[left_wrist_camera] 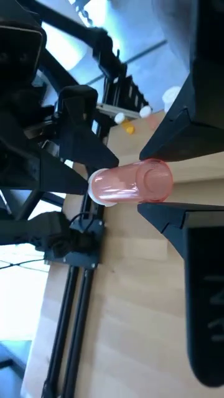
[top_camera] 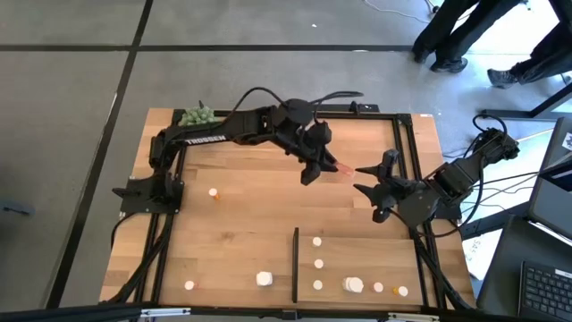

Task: Pick and place medicine bottles onto shelf by color
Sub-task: Put the top pink pill bottle on the shelf aligned with the other pink pill bottle

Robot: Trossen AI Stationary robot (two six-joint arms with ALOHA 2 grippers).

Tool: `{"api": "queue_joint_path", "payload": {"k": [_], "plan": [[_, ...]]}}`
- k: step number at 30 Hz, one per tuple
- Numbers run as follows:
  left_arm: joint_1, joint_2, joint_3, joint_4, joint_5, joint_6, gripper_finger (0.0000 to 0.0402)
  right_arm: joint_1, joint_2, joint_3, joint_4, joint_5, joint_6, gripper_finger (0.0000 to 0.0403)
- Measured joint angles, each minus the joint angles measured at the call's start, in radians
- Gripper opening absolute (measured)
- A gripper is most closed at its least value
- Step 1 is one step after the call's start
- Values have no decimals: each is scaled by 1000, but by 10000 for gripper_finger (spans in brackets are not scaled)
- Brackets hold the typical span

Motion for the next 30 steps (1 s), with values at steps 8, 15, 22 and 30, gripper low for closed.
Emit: {"api": "queue_joint_path", "payload": {"k": [8,15,22,30], "plan": [[3,0,0,13,21,-24,72,-2,0,-1,60,14,4,210],[-8,0,0,46,20,-50,72,-3,0,-1,84,55,6,210],[-23,0,0,50,16,-52,72,-3,0,-1,84,63,61,207],[-27,0,0,51,6,-53,72,-2,0,-1,84,65,61,171]]}}
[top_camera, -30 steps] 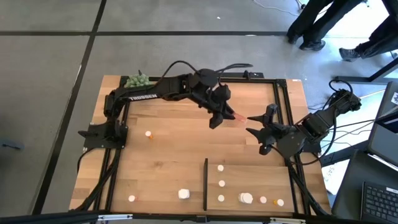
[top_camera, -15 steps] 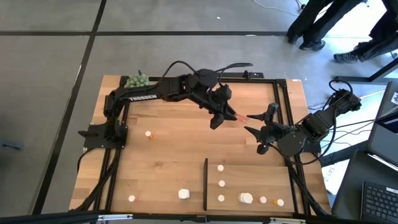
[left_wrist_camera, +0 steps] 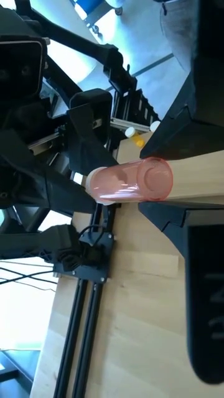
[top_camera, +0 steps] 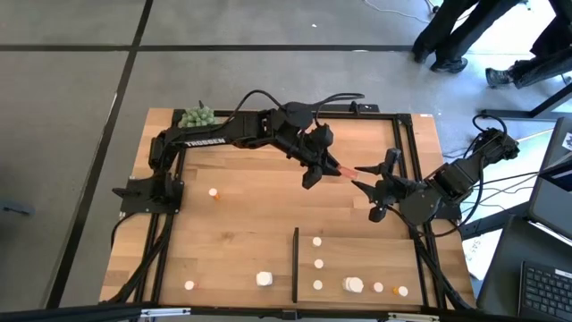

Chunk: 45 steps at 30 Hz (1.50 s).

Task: Pick and place medicine bottles onto shelf by color
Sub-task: Put the top pink pill bottle on the shelf aligned with the other pink pill bottle

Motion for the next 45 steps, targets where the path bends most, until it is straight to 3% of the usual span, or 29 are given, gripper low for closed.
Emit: {"api": "queue_joint_path", "payload": {"k": [10,19,38,45], "plan": [[0,0,0,0,0,0,73,0,0,0,0,-3,-3,121],[0,0,0,-1,-15,2,74,0,0,0,-3,-2,-4,121],[-13,1,0,-7,-78,5,144,0,0,0,1,-18,-4,121],[-6,-2,0,-16,-76,41,151,0,-4,5,-4,-19,15,121]]}}
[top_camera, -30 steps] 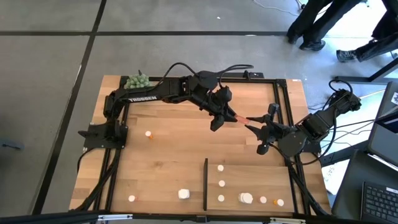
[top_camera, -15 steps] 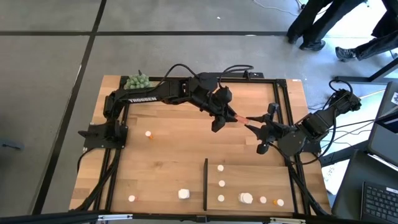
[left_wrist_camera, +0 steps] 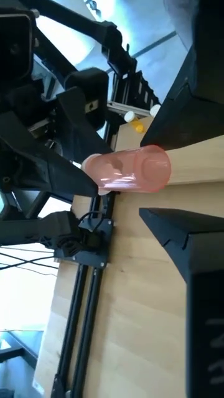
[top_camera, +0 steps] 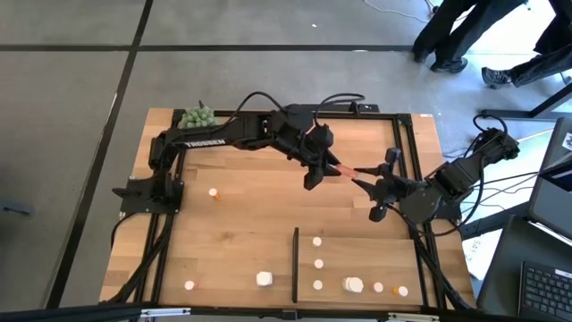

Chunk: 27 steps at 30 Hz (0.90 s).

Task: Pick and place medicine bottles onto shelf by color
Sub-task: Put the top pink pill bottle on the shelf aligned with the other pink pill bottle

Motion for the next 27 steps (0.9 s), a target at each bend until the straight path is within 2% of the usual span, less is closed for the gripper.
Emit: {"api": "queue_joint_path", "payload": {"k": [5,8,14,17,27], "plan": [[9,-12,0,-3,5,22,151,0,-3,28,-18,-23,21,121],[15,-23,0,-23,-1,37,151,0,-3,64,-87,-32,83,121],[15,-29,0,-78,-44,75,151,1,-3,144,-261,-126,211,121],[15,-35,0,-95,-59,75,151,1,-4,185,-347,-223,286,121],[10,-39,0,-154,-62,101,151,-10,22,244,-665,-685,652,121]]}}
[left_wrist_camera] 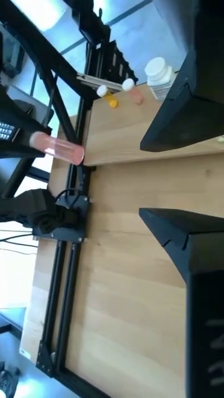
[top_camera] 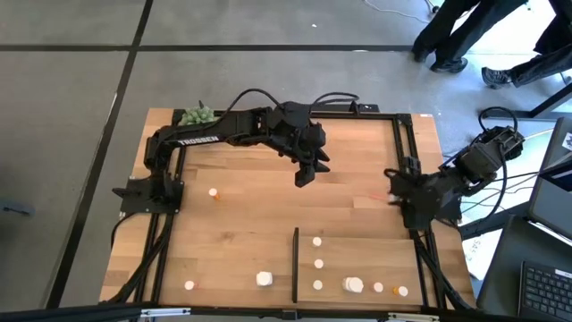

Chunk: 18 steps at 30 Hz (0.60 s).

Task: Pick and place medicine bottles onto shelf by color
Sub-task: Put the top pink pill bottle on the shelf aligned with the other pink pill bottle

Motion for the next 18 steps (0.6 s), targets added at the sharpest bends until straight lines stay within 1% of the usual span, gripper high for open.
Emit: {"api": "queue_joint_path", "payload": {"k": [3,7,11,15,18], "plan": [[-5,0,0,0,0,0,151,-38,35,0,-53,-163,96,121],[-7,0,0,-3,0,0,151,-97,76,2,-37,-383,106,121],[-15,0,0,-7,0,0,151,-163,120,-1,-47,-530,136,121],[-32,0,0,-8,0,2,151,-207,173,-2,-46,-650,143,121],[-53,0,0,-12,0,60,151,-232,211,-2,-48,-739,140,121]]}}
